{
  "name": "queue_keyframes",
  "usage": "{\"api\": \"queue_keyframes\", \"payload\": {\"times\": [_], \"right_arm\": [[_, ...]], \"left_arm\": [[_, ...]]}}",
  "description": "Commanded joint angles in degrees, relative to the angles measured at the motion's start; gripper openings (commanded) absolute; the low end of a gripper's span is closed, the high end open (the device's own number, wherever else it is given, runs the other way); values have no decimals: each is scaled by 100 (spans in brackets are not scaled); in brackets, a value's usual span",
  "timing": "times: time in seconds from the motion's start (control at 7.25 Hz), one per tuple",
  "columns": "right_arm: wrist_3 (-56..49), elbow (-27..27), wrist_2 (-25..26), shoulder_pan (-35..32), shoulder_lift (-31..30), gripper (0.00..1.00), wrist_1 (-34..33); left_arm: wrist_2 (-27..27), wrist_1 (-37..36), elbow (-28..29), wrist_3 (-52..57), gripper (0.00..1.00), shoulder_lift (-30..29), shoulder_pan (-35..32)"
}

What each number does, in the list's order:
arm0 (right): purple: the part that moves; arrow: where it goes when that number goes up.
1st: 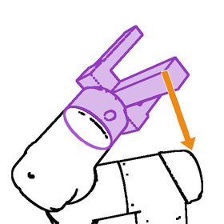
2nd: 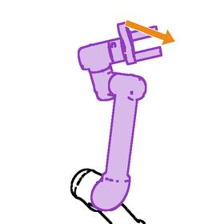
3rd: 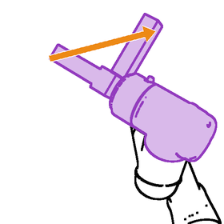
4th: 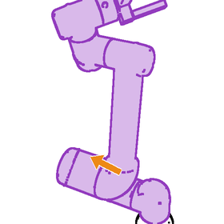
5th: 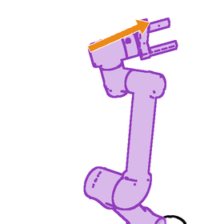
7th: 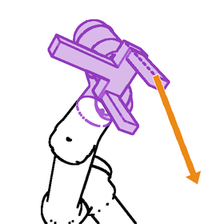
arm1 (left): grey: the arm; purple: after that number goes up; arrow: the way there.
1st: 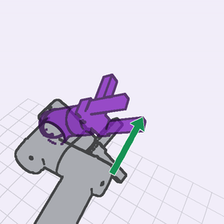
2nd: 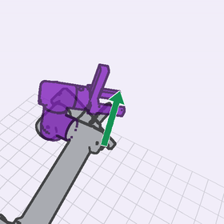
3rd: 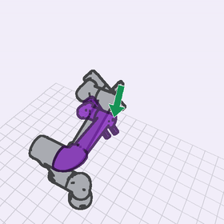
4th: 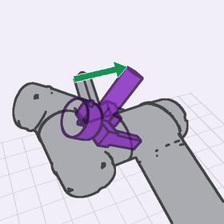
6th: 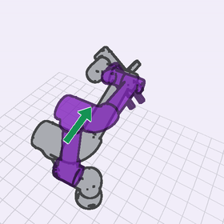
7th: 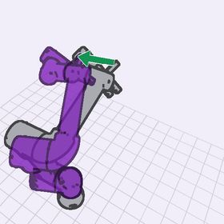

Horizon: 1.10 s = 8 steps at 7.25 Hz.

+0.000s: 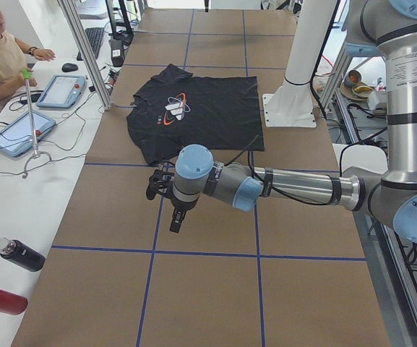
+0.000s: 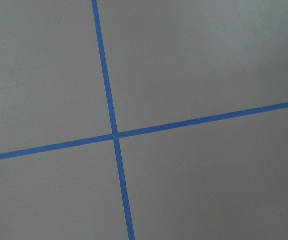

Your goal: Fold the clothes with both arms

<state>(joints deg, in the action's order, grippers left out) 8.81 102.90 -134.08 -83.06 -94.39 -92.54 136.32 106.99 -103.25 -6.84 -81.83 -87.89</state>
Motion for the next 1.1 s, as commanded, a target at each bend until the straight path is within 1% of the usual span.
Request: {"api": "queue_keyframes", "payload": {"times": [0.0,0.28,0.41,0.55,0.69,0.83,0.97], "right_arm": [[-2,2,-4,0,0,100,8],[68,-103,-13,0,17,100,8],[33,-69,-39,0,9,100,8],[42,-95,-66,61,69,100,8],[59,-156,-318,270,79,100,295],[85,-557,-434,490,288,100,725],[590,-1144,-452,745,899,100,964]], "left_arm": [[0,-3,-2,16,100,-9,0],[27,-3,-2,-11,100,0,0],[26,-3,-2,16,100,35,0],[44,-3,85,16,100,96,9],[61,23,129,16,100,88,9],[62,163,121,16,100,88,26],[62,347,103,-10,100,88,26]]}}
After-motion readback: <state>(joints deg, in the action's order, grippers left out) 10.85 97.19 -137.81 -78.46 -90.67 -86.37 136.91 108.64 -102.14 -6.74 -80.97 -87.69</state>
